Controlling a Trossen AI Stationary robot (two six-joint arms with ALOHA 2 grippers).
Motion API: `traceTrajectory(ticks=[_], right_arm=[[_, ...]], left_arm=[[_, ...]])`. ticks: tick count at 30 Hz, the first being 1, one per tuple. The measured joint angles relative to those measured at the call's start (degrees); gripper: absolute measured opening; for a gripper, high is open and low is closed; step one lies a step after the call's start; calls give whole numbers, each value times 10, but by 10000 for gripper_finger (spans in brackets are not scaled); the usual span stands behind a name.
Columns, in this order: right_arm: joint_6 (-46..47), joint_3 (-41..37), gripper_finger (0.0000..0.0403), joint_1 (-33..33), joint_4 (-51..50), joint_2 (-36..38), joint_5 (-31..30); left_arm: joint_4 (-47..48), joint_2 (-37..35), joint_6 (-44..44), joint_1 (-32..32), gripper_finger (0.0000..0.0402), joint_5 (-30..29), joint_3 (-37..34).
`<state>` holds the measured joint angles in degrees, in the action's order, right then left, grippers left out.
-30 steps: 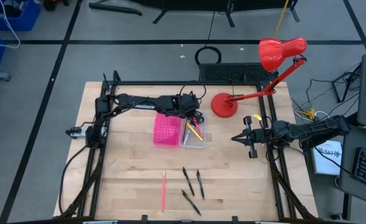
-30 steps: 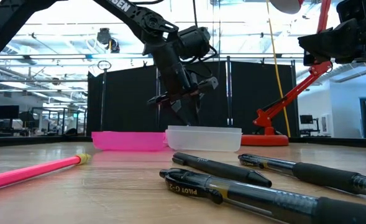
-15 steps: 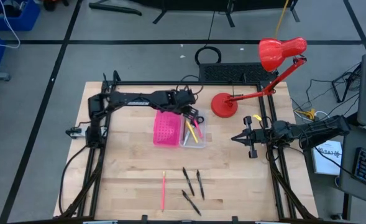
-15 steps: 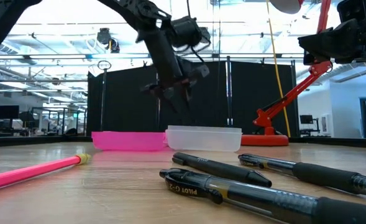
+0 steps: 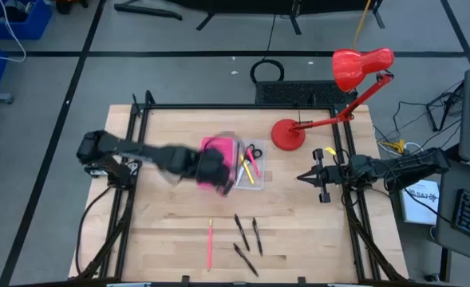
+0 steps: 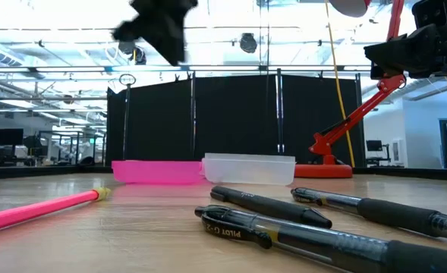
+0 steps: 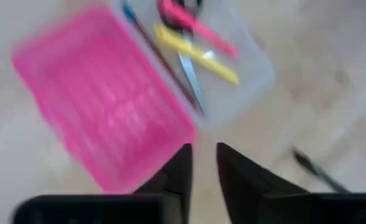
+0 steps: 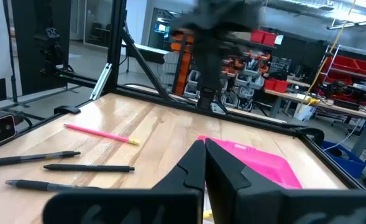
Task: Pick & place school supplies into a supply box
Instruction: Put the pink supply into the pink supply box
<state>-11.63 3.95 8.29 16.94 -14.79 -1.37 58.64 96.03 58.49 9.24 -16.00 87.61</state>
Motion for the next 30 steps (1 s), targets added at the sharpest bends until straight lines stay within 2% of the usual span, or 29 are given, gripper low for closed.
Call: traceTrajectory(ticks=[4, 9, 12, 18, 21, 24, 30], right_arm=[[3, 0, 0, 0, 6, 0, 0], [13, 0, 0, 0, 10, 0, 0], [20, 0, 0, 0, 7, 0, 0], [21, 0, 0, 0, 7, 0, 0], [20, 0, 0, 0, 6, 0, 0], [20, 0, 0, 0, 3, -1, 0], [18, 0, 0, 0, 3, -5, 0]], left_arm=[[25, 15, 169, 95, 9, -7, 0], [14, 72, 279, 164, 19, -6, 0], [6, 108, 316, 187, 21, 10, 0], [-3, 162, 301, 197, 26, 35, 0], [-4, 177, 285, 191, 53, 63, 0], [-1, 181, 277, 183, 101, 97, 0], [-2, 180, 291, 170, 186, 98, 0]])
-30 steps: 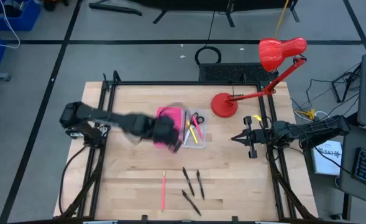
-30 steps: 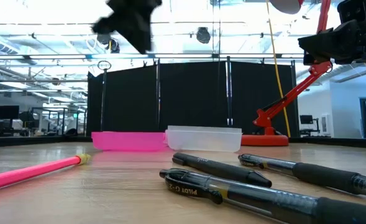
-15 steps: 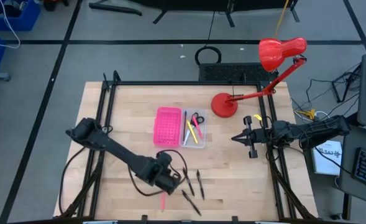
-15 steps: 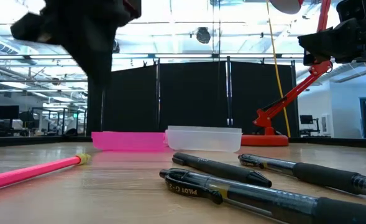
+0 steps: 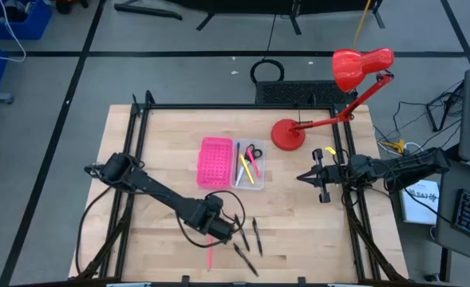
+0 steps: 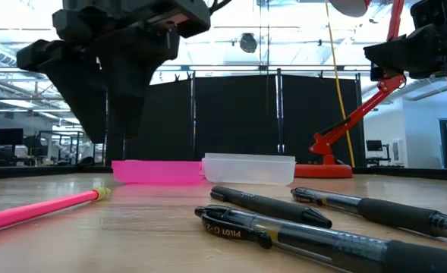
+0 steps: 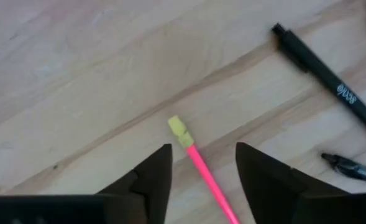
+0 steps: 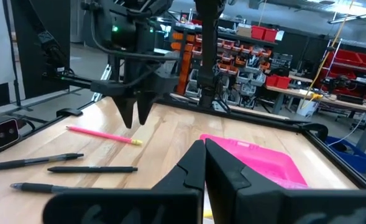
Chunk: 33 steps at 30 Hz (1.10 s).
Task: Pick & place school supplies into a supply box
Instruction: Put the pink supply into the pink supply box
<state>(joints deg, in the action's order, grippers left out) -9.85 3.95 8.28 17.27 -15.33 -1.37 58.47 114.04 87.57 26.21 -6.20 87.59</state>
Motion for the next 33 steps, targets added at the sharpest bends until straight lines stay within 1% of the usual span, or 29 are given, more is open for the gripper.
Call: traceTrajectory(ticks=[2, 4, 11, 16, 23, 25, 27, 33], right_arm=[[1, 0, 0, 0, 0, -4, 0], [1, 0, 0, 0, 0, -7, 0], [2, 0, 0, 0, 1, -17, 0], [2, 0, 0, 0, 0, -21, 0], [8, 0, 0, 0, 0, -21, 0], [8, 0, 0, 0, 0, -21, 0], [8, 0, 0, 0, 0, -21, 0], [8, 0, 0, 0, -6, -21, 0]], left_arm=[[-1, 1, 0, -5, 200, 9, 0], [-1, 12, 0, -9, 205, 21, 0], [-1, 58, -6, -11, 207, 69, 0], [-3, 78, -18, -15, 207, 73, 2], [-15, 83, -50, -23, 204, 65, 2], [-18, 83, -63, -25, 192, 68, 2], [-21, 83, -68, -28, 172, 73, 0], [-58, 84, -64, -32, 94, 83, -15]])
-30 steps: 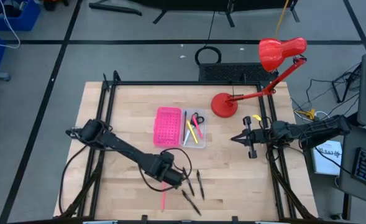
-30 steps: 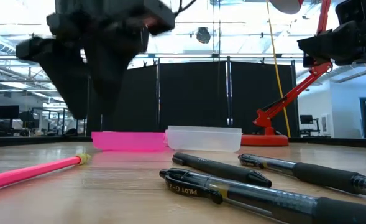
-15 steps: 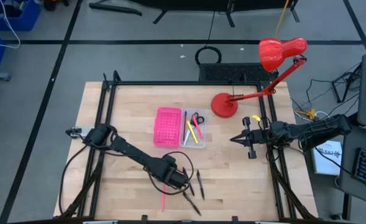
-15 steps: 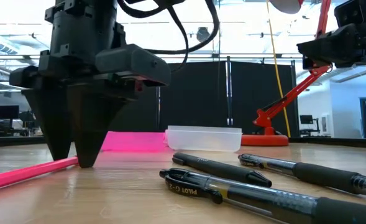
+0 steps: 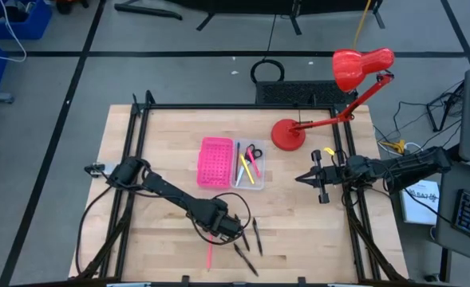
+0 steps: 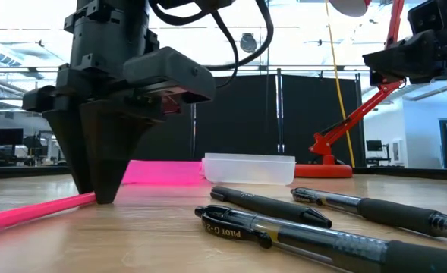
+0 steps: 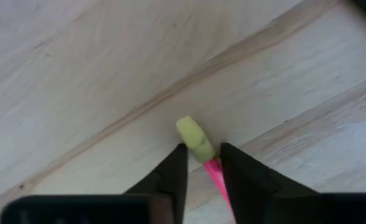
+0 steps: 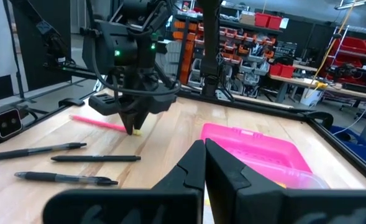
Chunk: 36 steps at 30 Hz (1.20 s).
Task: Pick & place school supplies into a supply box
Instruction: Put the pink supply into the pink supply box
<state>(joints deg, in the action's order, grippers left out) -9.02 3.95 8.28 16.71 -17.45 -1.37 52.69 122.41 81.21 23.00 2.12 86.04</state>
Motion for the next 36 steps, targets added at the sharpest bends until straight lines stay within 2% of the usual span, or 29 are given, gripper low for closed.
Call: traceTrajectory(ticks=[7, 9, 13, 19, 29, 32, 36], right_arm=[[8, 0, 0, 0, -5, 0, 0], [9, 0, 0, 0, -5, 0, 0], [17, 0, 0, 0, -11, 0, 0], [24, 0, 0, 0, -12, 0, 0], [38, 0, 0, 0, -15, 0, 0], [38, 0, 0, 0, -12, 0, 0], [34, 0, 0, 0, -7, 0, 0]], left_arm=[[-2, 0, -12, 4, 15, -17, -1], [-1, 0, -17, 9, 17, -35, -1], [0, -5, -30, 8, 31, -29, -1], [-16, -29, -45, 7, 13, -34, -6], [-41, -131, -78, -29, 12, -102, -3], [-85, -162, -104, -63, 13, -115, -3], [-192, -184, -174, -109, 16, -89, -3]])
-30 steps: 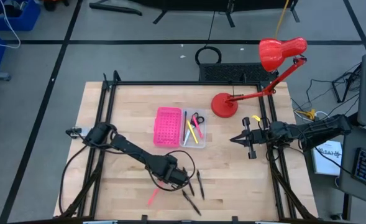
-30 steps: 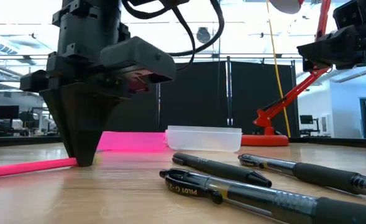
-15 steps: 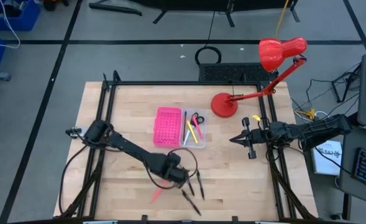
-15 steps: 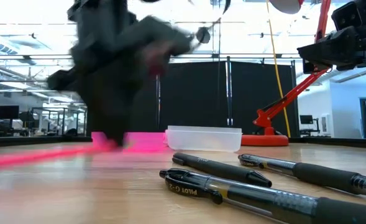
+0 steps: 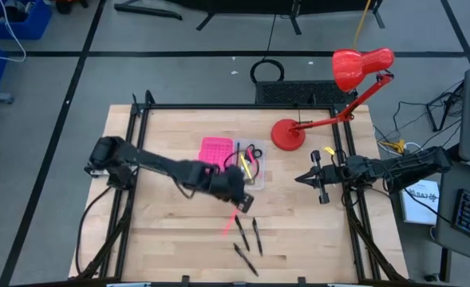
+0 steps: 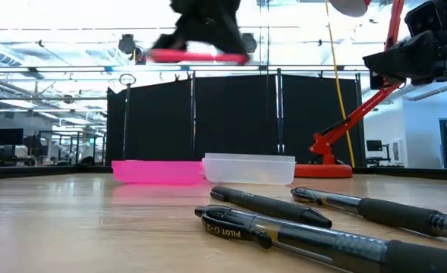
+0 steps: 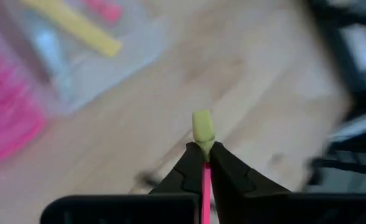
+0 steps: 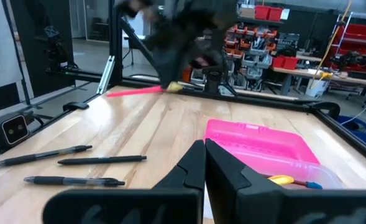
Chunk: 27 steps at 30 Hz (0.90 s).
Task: Pick & place school supplies into a supply box
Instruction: Put the pink supply into the pink supply box
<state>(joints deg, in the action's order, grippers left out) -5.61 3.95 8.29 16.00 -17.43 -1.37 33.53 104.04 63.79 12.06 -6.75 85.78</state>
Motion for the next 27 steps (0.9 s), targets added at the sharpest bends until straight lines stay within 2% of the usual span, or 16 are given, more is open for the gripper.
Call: traceTrajectory(ticks=[2, 7, 17, 21, 27], right_arm=[[-5, 0, 0, 0, 2, 0, 0], [-11, 0, 0, 0, 8, 0, 0], [-29, 0, 0, 0, 29, 0, 0], [-32, 0, 0, 0, 30, 0, -2], [-30, 0, 0, 0, 28, 0, -2]], left_arm=[[-31, -2, -35, -31, 12, 13, 1], [-37, 5, -93, -106, 12, 5, 1], [-75, 31, -112, -234, 12, -17, 2], [-80, 68, -106, -262, 12, 1, 0], [-100, 109, -105, -271, 12, 38, 1]])
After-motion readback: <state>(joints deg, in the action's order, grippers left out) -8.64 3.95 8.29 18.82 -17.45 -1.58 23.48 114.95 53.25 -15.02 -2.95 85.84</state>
